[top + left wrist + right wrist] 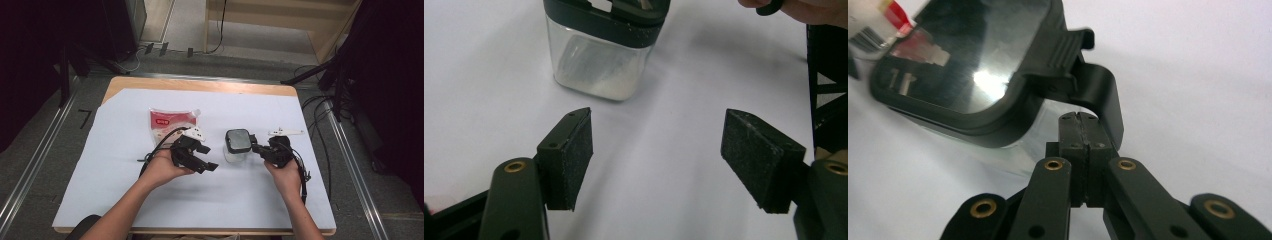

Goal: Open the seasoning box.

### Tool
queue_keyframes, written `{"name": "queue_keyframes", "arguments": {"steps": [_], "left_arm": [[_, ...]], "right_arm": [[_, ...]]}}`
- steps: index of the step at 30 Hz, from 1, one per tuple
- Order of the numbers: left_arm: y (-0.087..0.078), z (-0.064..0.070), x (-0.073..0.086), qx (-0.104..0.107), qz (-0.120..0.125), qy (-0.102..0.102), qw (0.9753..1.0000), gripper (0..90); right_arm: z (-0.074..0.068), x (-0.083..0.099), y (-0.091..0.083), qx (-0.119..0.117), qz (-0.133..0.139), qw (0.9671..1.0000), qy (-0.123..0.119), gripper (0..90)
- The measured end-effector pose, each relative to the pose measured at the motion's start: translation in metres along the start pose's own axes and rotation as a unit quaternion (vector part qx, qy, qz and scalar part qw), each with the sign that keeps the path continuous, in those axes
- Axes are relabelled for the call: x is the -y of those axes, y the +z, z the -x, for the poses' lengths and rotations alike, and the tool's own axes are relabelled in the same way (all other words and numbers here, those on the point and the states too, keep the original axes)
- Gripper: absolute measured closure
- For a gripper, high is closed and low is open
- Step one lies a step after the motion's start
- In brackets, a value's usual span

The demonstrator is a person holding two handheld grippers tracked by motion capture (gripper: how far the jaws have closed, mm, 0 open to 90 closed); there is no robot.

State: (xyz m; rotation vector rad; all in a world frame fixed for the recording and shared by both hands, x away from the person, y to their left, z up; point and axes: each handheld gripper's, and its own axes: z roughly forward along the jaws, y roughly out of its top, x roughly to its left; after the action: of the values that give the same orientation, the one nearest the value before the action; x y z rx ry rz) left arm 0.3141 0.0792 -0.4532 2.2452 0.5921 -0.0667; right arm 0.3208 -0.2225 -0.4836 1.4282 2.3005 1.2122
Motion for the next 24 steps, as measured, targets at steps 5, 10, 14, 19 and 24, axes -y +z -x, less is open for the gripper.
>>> {"name": "queue_keyframes", "arguments": {"steps": [5, 10, 14, 19, 24], "left_arm": [[0.003, -0.002, -0.009, 0.003, -0.001, 0.001, 1.0, 25.5], [0.008, -0.005, -0.018, 0.008, -0.006, 0.004, 0.9999, 24.7], [0.013, -0.006, -0.026, 0.01, -0.002, 0.001, 1.0, 21.6], [0.028, -0.007, -0.036, -0.01, -0.023, 0.011, 0.9996, 14.0], [0.037, -0.01, -0.041, -0.005, -0.025, 0.012, 0.9996, 13.5]], "right_arm": [[-0.001, -0.004, -0.008, -0.002, -0.003, 1.0, -0.008, 90.0], [0.003, -0.006, -0.015, 0.0, -0.002, 1.0, -0.006, 90.0], [0.007, -0.009, -0.021, 0.003, 0.005, 1.0, -0.005, 90.0], [0.015, -0.009, -0.017, 0.001, -0.001, 1.0, 0.002, 90.0], [0.023, -0.013, -0.013, -0.006, -0.006, 0.9999, 0.009, 90.0]]}}
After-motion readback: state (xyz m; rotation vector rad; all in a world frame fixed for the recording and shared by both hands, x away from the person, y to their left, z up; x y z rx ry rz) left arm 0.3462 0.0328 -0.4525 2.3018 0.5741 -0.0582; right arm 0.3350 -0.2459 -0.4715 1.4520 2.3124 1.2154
